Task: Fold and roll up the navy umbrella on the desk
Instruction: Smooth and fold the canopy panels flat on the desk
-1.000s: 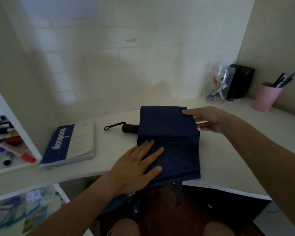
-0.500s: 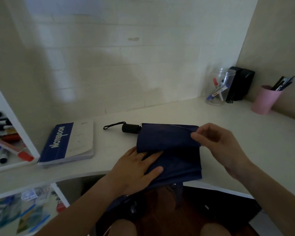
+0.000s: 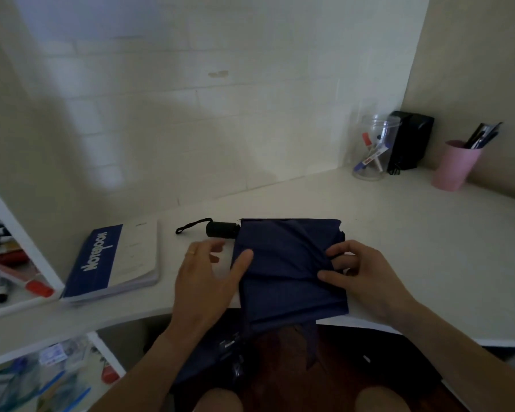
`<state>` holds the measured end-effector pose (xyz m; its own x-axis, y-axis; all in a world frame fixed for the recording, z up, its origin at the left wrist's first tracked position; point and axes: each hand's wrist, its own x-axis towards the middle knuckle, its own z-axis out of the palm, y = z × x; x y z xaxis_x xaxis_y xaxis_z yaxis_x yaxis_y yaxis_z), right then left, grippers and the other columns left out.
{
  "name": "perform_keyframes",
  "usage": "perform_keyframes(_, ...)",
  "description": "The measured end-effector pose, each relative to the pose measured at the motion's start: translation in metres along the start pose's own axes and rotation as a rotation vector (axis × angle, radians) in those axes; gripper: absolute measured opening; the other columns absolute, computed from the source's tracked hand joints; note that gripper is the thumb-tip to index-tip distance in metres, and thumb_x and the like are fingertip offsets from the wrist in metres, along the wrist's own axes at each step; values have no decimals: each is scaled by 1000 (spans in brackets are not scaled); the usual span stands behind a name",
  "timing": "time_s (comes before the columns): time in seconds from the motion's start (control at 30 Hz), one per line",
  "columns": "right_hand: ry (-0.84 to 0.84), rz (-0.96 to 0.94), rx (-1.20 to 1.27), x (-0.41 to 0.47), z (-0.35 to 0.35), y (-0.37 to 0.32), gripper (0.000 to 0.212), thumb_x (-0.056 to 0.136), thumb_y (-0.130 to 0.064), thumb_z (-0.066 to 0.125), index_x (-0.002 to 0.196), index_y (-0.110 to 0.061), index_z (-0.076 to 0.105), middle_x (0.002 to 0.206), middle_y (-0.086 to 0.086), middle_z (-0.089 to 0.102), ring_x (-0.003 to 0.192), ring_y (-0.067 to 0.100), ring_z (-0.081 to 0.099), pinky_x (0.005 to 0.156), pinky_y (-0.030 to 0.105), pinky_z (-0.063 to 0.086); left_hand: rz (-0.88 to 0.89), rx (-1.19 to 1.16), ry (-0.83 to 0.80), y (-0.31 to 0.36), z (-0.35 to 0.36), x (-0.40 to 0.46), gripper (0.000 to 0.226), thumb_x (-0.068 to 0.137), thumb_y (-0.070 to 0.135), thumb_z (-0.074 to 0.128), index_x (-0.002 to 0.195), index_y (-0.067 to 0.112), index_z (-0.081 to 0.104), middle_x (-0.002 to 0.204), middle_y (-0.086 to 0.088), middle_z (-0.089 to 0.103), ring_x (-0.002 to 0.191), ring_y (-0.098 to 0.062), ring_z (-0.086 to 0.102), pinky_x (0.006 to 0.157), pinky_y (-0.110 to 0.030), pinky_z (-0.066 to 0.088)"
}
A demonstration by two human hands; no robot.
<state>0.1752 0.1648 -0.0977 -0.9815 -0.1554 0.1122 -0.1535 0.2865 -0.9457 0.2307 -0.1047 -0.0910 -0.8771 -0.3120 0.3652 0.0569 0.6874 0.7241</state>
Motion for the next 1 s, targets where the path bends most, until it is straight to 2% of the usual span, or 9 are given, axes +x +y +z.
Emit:
perform_keyframes(0.07, 1, 13, 8, -1, -1, -2, 36, 68, -16, 92, 95, -16, 69, 66, 1, 64, 60, 17, 55, 65, 32, 47, -159, -125, -1, 8, 2, 11, 59, 78, 74, 62, 114, 27, 69, 111, 11, 68, 94, -6, 64, 85, -27, 53)
perform_keyframes(0.2, -14, 3, 3, -3, -2, -7, 27, 69, -28, 91, 85, -17, 72, 75, 9, 73, 70, 18, 67, 74, 34, 50, -195, -267, -55, 19, 10, 24, 4, 83, 30, 81, 86, 28, 80, 83, 12, 78, 81, -7, 72, 76, -24, 55)
perform_keyframes(0.33, -70, -10, 40, -4, -8, -9, 19, 78, -25, 84, 81, -11, 70, 81, 10, 78, 83, 26, 74, 81, 36, 51, -302, -468, 21, 20, 9, 23, 16, 84, 19, 82, 97, 20, 73, 89, 4, 78, 84, -5, 72, 69, -18, 53)
perform_keyframes(0.43, -104, 6, 93, -5, -9, -11, 19, 79, -25, 82, 78, -13, 67, 76, 4, 76, 78, 17, 71, 78, 32, 48, -377, -513, -38, 22, 5, 24, 33, 80, 18, 85, 108, 16, 68, 82, -1, 76, 68, 2, 69, 57, -9, 47)
perform_keyframes(0.6, -27, 84, 131, -6, -8, -18, 29, 80, -38, 80, 91, -13, 71, 72, -4, 74, 67, 4, 66, 65, 18, 47, -506, -699, -248, 26, -5, 34, 16, 84, 7, 71, 96, 9, 80, 83, -11, 63, 61, -13, 45, 53, -25, 32)
perform_keyframes(0.7, 18, 106, 97, -4, -7, -20, 30, 85, -46, 73, 91, -16, 75, 83, -3, 75, 66, 6, 64, 63, 16, 47, -499, -717, -278, 33, -7, 34, 25, 78, 3, 60, 68, 12, 80, 75, -6, 66, 65, -15, 45, 57, -27, 34)
perform_keyframes(0.8, 16, 131, 107, -5, -7, -18, 27, 82, -40, 78, 100, -18, 75, 91, 4, 79, 78, 14, 70, 75, 25, 52, -348, -624, -225, 38, -10, 30, 12, 55, 18, 60, 51, 19, 71, 67, 3, 69, 72, -16, 55, 69, -30, 43)
perform_keyframes(0.93, -37, 171, 197, -7, -14, -16, 41, 79, -23, 83, 117, -16, 70, 93, 7, 82, 95, 23, 76, 97, 43, 55, -150, -603, -164, 27, -6, 22, 14, 65, 14, 57, 58, 18, 68, 99, -6, 79, 101, -16, 68, 95, -32, 46)
perform_keyframes(1.0, -48, 186, 240, -6, -17, -16, 45, 77, -22, 84, 119, -16, 70, 97, 9, 81, 99, 26, 75, 102, 49, 53, -121, -677, -168, 25, -4, 19, 19, 67, 9, 54, 59, 19, 68, 90, -6, 77, 97, -18, 67, 90, -31, 46)
